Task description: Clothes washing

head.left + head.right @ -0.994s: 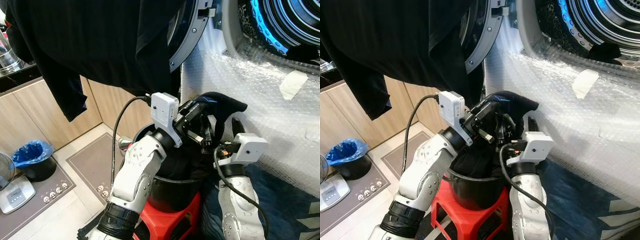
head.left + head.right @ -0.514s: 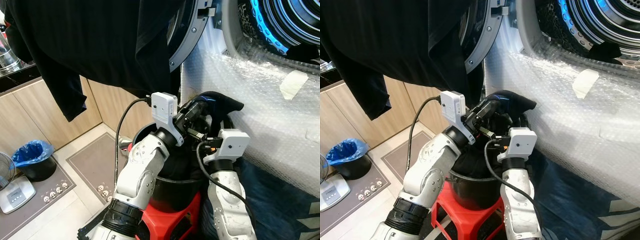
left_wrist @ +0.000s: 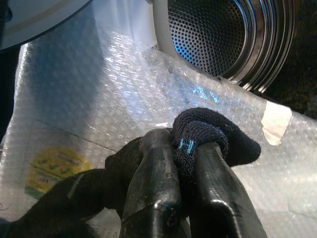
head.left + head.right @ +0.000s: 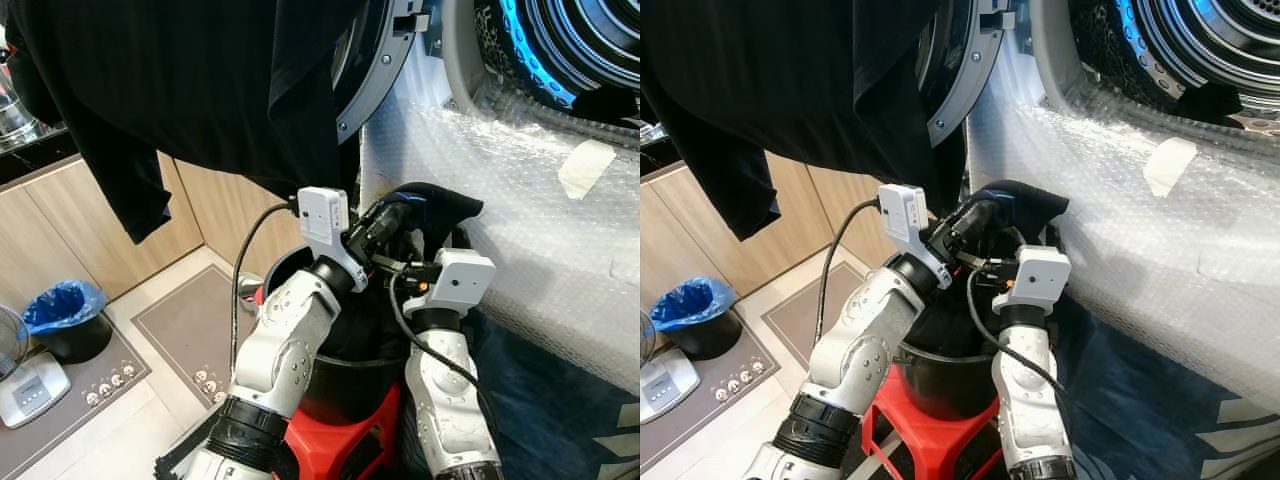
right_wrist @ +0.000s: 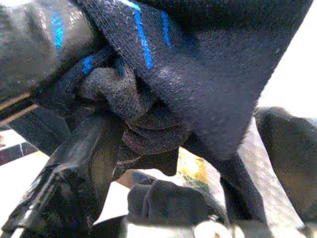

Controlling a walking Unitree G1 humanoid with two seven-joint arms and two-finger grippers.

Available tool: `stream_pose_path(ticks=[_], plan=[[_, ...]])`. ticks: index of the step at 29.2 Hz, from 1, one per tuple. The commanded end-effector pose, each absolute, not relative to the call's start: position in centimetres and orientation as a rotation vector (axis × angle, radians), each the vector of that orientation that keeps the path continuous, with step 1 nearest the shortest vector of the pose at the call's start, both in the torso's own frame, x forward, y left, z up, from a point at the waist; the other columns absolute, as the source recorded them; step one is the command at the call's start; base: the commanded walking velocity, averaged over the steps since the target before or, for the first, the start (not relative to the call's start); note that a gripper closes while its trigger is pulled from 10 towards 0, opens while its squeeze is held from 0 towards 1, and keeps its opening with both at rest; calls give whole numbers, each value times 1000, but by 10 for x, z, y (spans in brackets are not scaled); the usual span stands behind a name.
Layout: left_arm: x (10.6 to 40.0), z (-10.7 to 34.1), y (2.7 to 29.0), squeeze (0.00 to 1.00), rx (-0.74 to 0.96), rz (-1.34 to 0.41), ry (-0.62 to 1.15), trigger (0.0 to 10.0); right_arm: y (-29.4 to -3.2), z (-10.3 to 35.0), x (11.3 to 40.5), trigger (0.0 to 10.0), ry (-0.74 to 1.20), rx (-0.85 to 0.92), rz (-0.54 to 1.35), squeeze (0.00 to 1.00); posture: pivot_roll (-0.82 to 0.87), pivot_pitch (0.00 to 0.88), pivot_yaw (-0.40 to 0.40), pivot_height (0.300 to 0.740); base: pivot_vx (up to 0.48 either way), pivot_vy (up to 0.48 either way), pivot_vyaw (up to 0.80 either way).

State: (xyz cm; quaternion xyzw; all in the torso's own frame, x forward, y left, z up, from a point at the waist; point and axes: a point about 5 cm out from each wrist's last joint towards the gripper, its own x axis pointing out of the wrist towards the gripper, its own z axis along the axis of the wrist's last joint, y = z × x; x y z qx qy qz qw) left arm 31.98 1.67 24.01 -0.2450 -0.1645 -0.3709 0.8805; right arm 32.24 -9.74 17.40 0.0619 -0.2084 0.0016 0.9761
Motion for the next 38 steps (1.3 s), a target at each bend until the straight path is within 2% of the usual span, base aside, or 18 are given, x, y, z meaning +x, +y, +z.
stream_pose_path(ticks=[1,2,3,4,5,15,30,38], plan=[[306,262,-21,0,-649,-868,-366,10000,-90,177,323,5608,-431,156,44,0,-150,111,71,740,0,0,0],[306,262,-21,0,-654,-870,-363,10000,-87,178,322,2118,-437,184,68,0,-151,111,72,740,0,0,0],[306,262,-21,0,-654,-870,-363,10000,-87,178,322,2118,-437,184,68,0,-151,111,72,740,0,0,0],[306,262,-21,0,-659,-869,-361,10000,-85,178,321,196,-441,190,80,0,-151,112,72,740,0,0,0],[306,262,-21,0,-665,-868,-358,10000,-83,178,320,0,-444,197,99,0,-151,111,72,740,0,0,0],[308,263,-21,0,-681,-856,-353,10000,-77,177,317,0,-434,270,191,0,-152,112,71,740,0,0,0],[306,266,-24,0,-693,-875,-360,10000,-72,173,317,0,-400,323,217,0,-153,110,72,740,0,0,0],[298,269,-28,0,-713,-927,-379,10000,-74,173,320,0,-375,481,205,0,-148,102,72,740,0,0,0]])
